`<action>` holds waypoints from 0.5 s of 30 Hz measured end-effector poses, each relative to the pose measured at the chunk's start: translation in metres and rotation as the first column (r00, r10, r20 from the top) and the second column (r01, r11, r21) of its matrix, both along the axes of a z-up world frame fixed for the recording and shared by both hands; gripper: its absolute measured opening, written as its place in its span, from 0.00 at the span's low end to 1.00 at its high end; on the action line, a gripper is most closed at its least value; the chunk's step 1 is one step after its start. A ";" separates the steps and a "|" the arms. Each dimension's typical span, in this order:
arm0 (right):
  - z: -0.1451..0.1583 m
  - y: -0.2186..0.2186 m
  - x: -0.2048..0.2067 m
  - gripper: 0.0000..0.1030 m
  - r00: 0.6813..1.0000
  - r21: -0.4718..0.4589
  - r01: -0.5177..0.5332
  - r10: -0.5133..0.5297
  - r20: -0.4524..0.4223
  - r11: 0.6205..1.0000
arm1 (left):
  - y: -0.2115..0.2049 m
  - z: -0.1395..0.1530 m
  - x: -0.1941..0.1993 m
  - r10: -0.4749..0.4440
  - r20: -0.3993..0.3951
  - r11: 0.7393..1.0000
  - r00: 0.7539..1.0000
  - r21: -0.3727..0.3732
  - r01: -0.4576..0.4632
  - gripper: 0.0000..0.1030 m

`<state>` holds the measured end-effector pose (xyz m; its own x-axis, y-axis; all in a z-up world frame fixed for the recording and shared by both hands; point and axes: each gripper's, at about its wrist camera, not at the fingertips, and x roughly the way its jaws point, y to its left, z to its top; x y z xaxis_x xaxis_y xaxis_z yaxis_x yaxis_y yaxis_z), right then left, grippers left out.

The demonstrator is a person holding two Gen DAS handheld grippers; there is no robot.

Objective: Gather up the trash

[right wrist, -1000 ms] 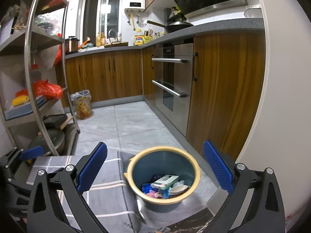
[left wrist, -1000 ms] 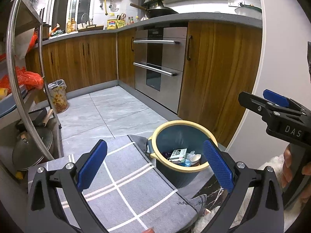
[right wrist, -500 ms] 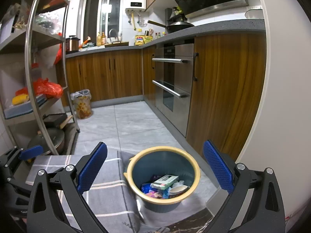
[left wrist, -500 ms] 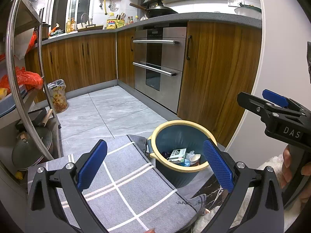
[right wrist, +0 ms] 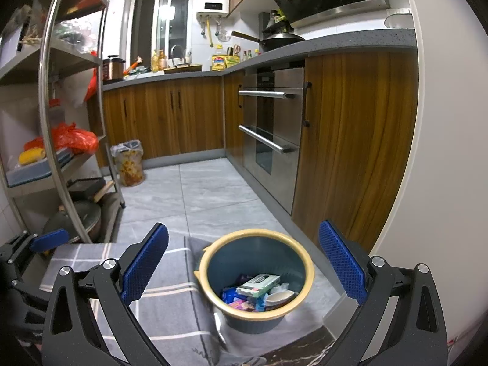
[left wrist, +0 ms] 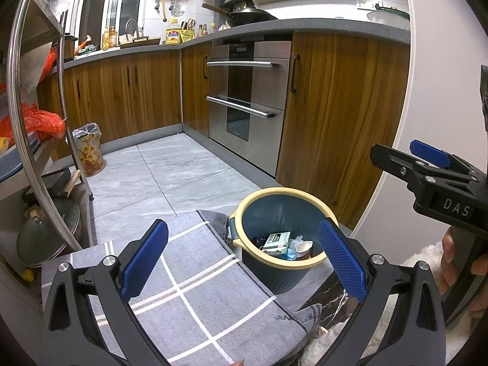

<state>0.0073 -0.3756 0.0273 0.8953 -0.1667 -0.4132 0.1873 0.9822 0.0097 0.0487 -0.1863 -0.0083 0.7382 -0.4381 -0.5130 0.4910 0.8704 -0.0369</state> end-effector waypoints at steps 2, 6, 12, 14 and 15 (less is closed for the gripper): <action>0.000 0.000 0.000 0.95 1.000 0.001 0.000 0.000 -0.001 1.000 | 0.000 -0.001 0.000 -0.002 -0.002 1.000 1.000 0.001 0.002 0.95; 0.000 -0.001 0.001 0.95 1.000 -0.001 -0.002 0.002 0.000 1.000 | 0.000 0.000 0.000 -0.002 -0.004 1.000 1.000 0.001 0.002 0.95; 0.001 -0.001 0.001 0.95 1.000 0.000 -0.001 0.001 -0.001 1.000 | 0.001 0.000 0.000 -0.003 -0.004 1.000 1.000 0.004 0.003 0.95; 0.001 0.000 0.000 0.95 1.000 0.000 -0.002 0.002 -0.001 1.000 | 0.000 0.000 0.001 -0.001 -0.003 1.000 1.000 0.004 0.001 0.95; 0.001 -0.001 0.001 0.95 1.000 0.000 -0.002 0.002 0.000 1.000 | 0.000 0.000 0.001 -0.001 -0.003 1.000 1.000 0.004 0.001 0.95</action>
